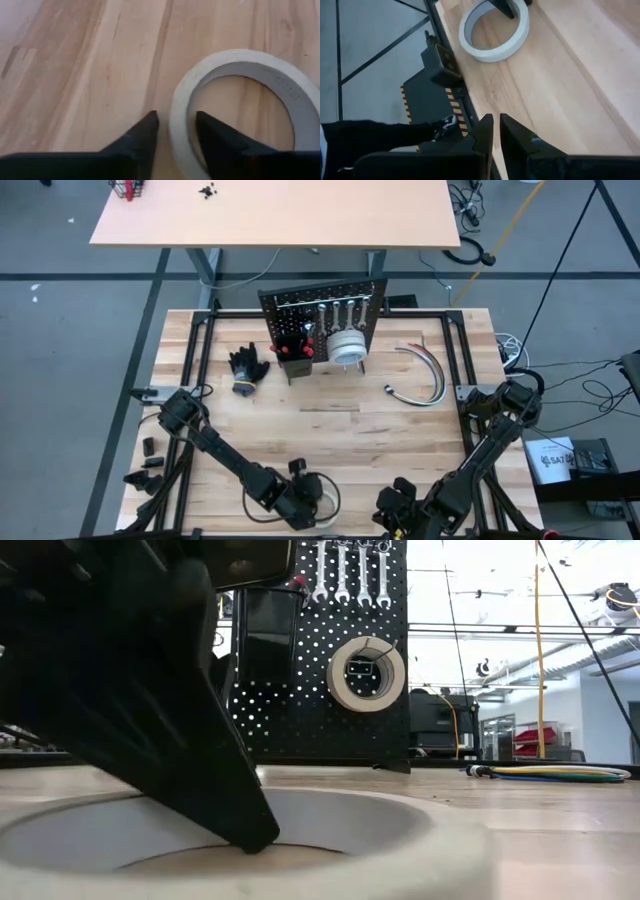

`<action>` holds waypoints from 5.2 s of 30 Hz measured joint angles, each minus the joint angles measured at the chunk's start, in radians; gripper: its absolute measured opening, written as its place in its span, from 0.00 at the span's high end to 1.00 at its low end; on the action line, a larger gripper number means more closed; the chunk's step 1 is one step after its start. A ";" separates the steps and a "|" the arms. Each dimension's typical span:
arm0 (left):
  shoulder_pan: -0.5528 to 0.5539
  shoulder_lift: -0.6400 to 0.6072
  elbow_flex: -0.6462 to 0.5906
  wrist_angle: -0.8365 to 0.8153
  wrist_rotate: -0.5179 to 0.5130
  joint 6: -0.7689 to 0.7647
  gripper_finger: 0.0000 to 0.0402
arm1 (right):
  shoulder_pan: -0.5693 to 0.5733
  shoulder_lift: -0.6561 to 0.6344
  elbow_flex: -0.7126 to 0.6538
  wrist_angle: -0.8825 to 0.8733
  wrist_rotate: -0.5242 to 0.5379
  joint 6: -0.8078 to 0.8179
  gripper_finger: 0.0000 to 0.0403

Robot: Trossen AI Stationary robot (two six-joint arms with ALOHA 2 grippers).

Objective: Hang tools onto peg board
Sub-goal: Hang the white masking tape on the peg board

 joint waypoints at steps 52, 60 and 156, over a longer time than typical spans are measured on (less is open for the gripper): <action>0.079 -0.623 -0.020 -0.255 -0.508 0.578 0.92 | -0.412 -0.141 0.000 0.430 0.099 -0.520 0.55; 0.084 -0.624 -0.021 -0.244 -0.502 0.572 0.76 | -0.416 -0.141 -0.001 0.410 0.104 -0.523 0.84; 0.084 -0.805 -0.020 -0.718 -0.446 0.363 0.68 | -0.486 -0.354 0.000 -0.368 -0.063 -0.981 0.84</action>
